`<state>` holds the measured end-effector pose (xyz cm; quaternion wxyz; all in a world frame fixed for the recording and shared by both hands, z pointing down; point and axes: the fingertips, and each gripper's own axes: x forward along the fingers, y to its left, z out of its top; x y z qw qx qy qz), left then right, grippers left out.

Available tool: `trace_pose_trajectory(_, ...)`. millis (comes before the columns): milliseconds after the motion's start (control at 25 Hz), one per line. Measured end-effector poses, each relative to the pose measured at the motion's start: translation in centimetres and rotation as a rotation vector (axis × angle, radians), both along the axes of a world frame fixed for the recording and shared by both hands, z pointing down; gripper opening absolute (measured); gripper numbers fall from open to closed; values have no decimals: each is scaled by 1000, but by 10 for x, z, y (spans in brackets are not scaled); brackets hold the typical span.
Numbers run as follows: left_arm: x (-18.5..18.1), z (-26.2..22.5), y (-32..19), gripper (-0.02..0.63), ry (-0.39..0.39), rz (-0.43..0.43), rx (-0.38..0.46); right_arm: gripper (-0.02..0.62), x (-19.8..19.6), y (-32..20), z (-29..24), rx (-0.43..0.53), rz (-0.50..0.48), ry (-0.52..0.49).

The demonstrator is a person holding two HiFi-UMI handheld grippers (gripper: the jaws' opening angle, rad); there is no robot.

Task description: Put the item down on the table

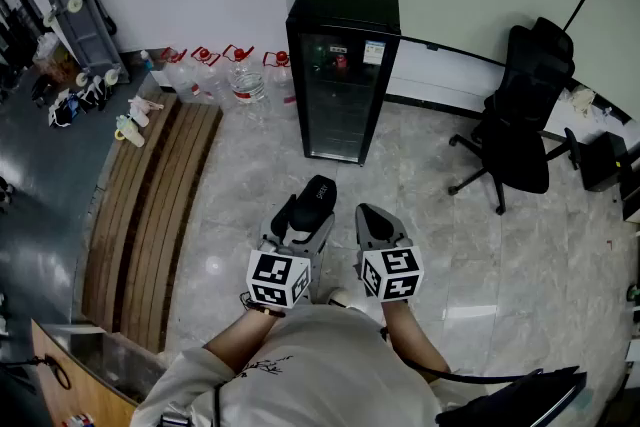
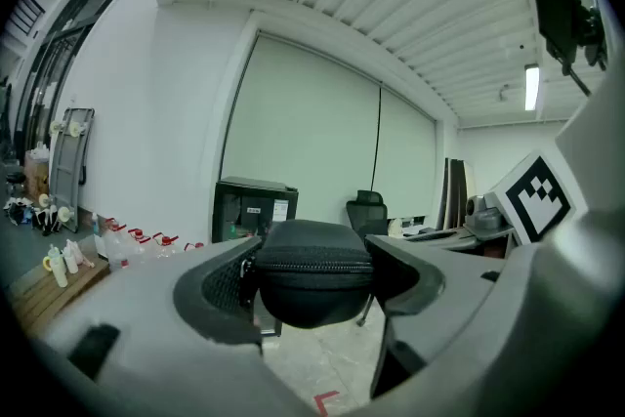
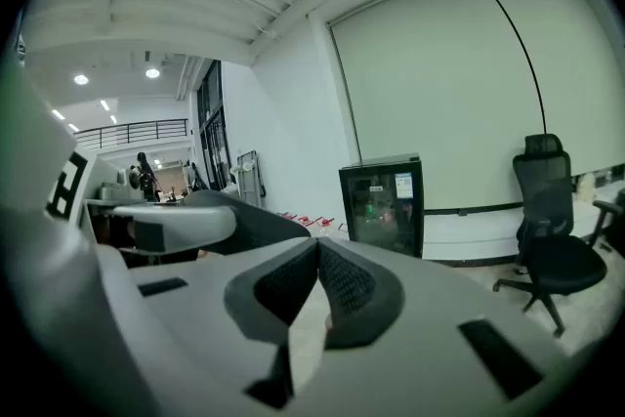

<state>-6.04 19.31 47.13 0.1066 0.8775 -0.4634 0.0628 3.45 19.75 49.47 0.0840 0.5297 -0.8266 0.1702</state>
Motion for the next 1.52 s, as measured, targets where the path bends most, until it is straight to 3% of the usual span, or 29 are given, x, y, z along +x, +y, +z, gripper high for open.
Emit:
trace_pose_trajectory(400, 14, 6, -47, 336, -3, 4, 14, 6, 22, -46, 14, -18, 10, -1)
trace_pose_trajectory(640, 15, 18, -135, 336, 31, 44, 7, 6, 21, -128, 24, -23, 47, 26)
trace_pose_trajectory(960, 4, 9, -271, 336, 8, 124, 14, 6, 8, -269, 3, -3, 103, 42)
trace_pose_trajectory(1520, 4, 12, -364, 336, 40, 107, -32, 6, 6, -365, 1, -31, 99, 45)
